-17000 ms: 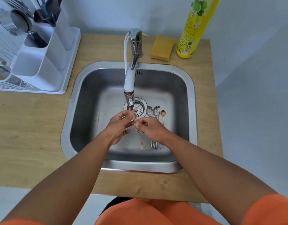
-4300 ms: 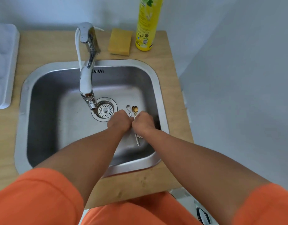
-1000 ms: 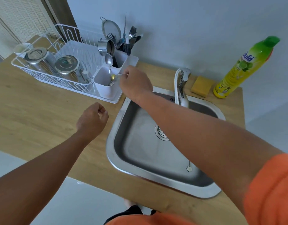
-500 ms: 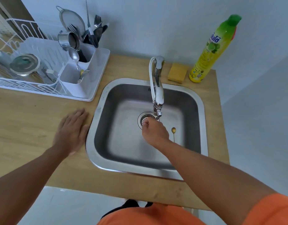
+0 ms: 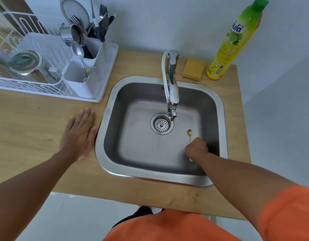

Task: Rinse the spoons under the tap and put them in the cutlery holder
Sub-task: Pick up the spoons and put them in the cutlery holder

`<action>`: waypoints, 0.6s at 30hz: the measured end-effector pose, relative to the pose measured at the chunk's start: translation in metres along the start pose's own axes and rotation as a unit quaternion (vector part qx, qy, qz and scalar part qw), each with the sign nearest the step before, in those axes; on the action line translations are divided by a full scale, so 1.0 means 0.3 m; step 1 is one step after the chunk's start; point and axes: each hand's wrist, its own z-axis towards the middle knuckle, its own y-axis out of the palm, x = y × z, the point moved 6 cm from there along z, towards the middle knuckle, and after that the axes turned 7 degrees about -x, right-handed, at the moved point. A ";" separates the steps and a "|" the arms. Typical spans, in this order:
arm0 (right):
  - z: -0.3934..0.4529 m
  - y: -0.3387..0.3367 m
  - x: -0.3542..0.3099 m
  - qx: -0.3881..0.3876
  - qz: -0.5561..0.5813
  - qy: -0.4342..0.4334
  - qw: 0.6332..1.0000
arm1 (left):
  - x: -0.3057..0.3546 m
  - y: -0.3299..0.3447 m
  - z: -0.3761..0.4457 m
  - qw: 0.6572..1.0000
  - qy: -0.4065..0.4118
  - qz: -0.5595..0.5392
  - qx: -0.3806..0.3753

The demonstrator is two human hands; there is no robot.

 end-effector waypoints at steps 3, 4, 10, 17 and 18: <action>0.006 0.024 0.005 0.003 0.018 0.009 1.000 | 0.005 -0.001 0.000 1.000 0.005 0.006 0.003; 0.006 0.030 0.002 0.002 0.020 0.010 1.000 | 0.004 -0.001 0.000 1.000 0.004 0.006 0.001; -0.020 0.075 -0.049 -0.017 -0.026 -0.001 1.000 | -0.004 0.003 0.005 1.000 -0.003 0.018 -0.012; -0.173 0.186 -0.333 -0.033 -0.062 -0.126 0.990 | -0.010 0.008 0.007 0.999 -0.010 0.029 -0.030; -0.204 0.189 -0.395 -0.022 -0.050 -0.152 0.987 | -0.008 0.007 0.007 0.999 -0.010 0.031 -0.031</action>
